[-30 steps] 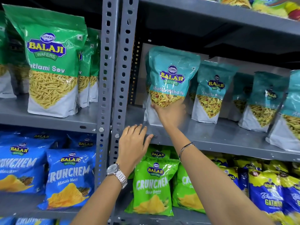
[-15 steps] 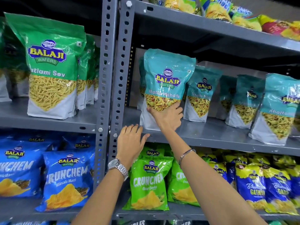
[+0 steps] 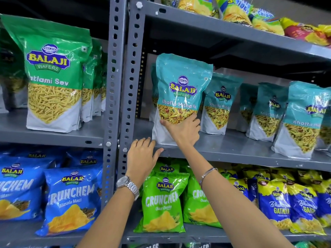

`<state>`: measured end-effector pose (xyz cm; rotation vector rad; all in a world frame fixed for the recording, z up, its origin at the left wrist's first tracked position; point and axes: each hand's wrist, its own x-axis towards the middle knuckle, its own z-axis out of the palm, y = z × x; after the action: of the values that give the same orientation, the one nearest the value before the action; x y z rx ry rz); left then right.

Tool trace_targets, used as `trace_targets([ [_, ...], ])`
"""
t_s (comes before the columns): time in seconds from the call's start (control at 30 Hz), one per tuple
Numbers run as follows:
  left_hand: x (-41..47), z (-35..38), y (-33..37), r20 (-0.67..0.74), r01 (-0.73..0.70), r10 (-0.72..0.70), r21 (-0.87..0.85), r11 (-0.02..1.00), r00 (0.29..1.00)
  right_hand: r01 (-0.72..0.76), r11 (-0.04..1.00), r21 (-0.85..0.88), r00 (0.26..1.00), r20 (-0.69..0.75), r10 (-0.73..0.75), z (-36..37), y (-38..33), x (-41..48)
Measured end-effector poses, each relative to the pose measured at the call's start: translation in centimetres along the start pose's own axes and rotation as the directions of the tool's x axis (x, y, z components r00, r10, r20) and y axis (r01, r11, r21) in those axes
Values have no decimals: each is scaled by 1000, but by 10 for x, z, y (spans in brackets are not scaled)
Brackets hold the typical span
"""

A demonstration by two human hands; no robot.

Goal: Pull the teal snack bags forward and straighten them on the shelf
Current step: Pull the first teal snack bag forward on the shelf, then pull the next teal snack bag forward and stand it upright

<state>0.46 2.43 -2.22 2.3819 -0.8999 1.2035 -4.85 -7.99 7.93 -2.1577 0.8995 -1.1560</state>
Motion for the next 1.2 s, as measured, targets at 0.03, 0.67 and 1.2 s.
trace_targets([
  [0.03,0,0,0,-3,-2,2,0,1000,1000,3,1000,-3,1000,2,-3,0,0,0],
  [0.67,-4,-4,11,-294,-47,-18,-213,976,956,-19,998,53,1000,-24,20,-46,33,10],
  [1.2,43,45,176,-214,-194,137,-274,942,967,-54,999,-6,997,-55,54,-75,141,142],
])
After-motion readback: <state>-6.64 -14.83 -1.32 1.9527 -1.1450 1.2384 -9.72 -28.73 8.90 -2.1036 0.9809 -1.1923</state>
